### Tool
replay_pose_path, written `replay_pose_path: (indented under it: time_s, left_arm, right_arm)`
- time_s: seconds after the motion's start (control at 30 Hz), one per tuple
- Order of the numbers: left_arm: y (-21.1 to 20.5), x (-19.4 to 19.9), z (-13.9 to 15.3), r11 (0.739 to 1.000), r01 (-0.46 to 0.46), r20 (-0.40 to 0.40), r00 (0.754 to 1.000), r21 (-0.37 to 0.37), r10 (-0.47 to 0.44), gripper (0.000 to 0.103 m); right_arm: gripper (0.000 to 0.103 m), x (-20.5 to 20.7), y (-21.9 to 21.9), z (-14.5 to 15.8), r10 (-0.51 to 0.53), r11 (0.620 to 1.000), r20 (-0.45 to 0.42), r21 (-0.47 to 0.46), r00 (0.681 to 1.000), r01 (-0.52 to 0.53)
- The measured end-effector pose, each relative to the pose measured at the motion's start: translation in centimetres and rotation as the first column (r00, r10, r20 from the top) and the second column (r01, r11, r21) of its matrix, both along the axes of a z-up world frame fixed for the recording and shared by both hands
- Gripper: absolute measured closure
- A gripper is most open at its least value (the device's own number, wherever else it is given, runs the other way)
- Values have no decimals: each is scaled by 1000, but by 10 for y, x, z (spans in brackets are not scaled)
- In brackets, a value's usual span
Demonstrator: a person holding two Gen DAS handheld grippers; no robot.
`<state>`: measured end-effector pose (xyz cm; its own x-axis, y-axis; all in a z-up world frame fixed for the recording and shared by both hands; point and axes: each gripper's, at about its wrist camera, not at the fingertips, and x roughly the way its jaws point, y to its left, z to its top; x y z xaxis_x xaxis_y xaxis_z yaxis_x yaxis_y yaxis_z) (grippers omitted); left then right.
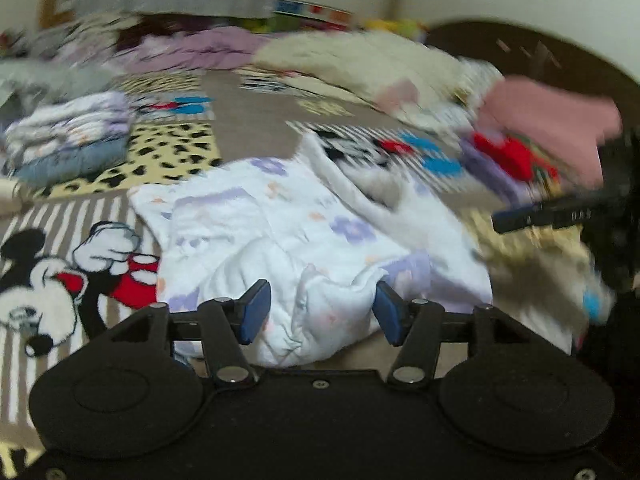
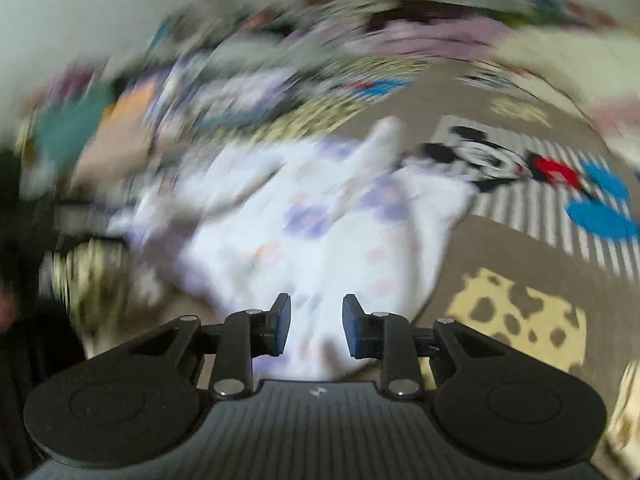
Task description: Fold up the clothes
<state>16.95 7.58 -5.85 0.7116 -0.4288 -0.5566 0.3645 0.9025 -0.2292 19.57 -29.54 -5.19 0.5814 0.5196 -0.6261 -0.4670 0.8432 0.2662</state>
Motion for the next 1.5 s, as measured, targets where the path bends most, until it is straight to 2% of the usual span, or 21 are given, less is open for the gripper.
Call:
replay_pose_path:
  time_s: [0.1, 0.2, 0.23, 0.33, 0.4, 0.47, 0.57, 0.63, 0.67, 0.7, 0.73, 0.87, 0.97, 1.07, 1.13, 1.2, 1.3, 1.37, 1.43, 1.47, 1.5]
  left_arm:
    - [3, 15, 13, 982, -40, -25, 999, -182, 36, 47]
    - [13, 18, 33, 918, 22, 8, 1000, -395, -21, 41]
    - [14, 17, 40, 918, 13, 32, 1000, -397, -1, 38]
    - [0, 34, 46, 977, -93, 14, 995, -189, 98, 38]
    - [-15, 52, 34, 991, -130, -11, 991, -30, 130, 38]
    - [-31, 68, 15, 987, -136, -39, 989, 84, 140, 38]
    - [-52, 89, -18, 974, -129, -84, 986, 185, 146, 44]
    - [-61, 99, -42, 949, -149, -112, 976, 277, 186, 72]
    - [-60, 103, -49, 938, -162, -105, 974, 306, 202, 73]
    - [-58, 101, -50, 935, -172, -96, 973, 311, 211, 78]
    - [-56, 97, -49, 934, -181, -89, 972, 309, 218, 89]
    - [-33, 78, -34, 939, -248, -61, 961, 239, 270, 94]
    - [-4, 56, -18, 936, -316, -28, 946, 154, 323, 95]
    - [35, 22, -4, 915, -403, -35, 914, 32, 404, 95]
    - [65, -8, -2, 875, -483, -73, 875, -38, 479, 95]
    - [96, -39, -11, 819, -568, -141, 820, -82, 555, 95]
    - [133, -77, -34, 737, -670, -282, 727, -93, 626, 91]
    - [146, -98, -39, 699, -711, -310, 682, -72, 662, 90]
    - [148, -110, -35, 687, -724, -295, 671, -62, 680, 90]
    - [148, -116, -33, 683, -728, -285, 668, -58, 688, 90]
    - [146, -118, -28, 689, -722, -272, 677, -65, 684, 90]
  right_arm:
    - [73, 34, -27, -12, -133, 984, -43, 116, 990, 137]
    - [68, 67, -39, -34, -209, 955, -129, 186, 969, 231]
    - [66, 78, -41, -43, -226, 948, -152, 195, 962, 254]
    - [63, 103, -40, -64, -263, 932, -204, 200, 943, 303]
    - [58, 116, -37, -75, -279, 923, -225, 206, 934, 325]
    - [53, 127, -34, -85, -301, 907, -243, 225, 922, 356]
    - [54, 137, -28, -96, -333, 884, -253, 251, 908, 394]
    - [55, 140, -23, -97, -342, 878, -244, 261, 908, 401]
    - [61, 142, -20, -98, -346, 875, -239, 267, 907, 404]
    - [77, 143, -18, -98, -348, 873, -237, 272, 907, 406]
    - [85, 145, -15, -99, -340, 874, -247, 274, 908, 402]
    - [90, 137, -10, -91, -356, 881, -199, 255, 913, 399]
    - [91, 119, -25, -75, -415, 855, -150, 272, 897, 441]
    - [91, 95, -48, -59, -492, 817, -104, 288, 864, 500]
    - [91, 76, -69, -51, -541, 784, -91, 304, 836, 541]
    - [91, 57, -89, -46, -582, 758, -83, 306, 809, 576]
    - [91, 36, -112, -49, -619, 744, -90, 251, 780, 619]
    - [88, 31, -120, -56, -643, 737, -108, 182, 758, 651]
    - [80, 25, -128, -62, -669, 724, -122, 117, 733, 680]
    - [72, 21, -130, -60, -688, 708, -116, 112, 716, 698]
    - [68, 18, -132, -59, -703, 695, -109, 108, 703, 711]
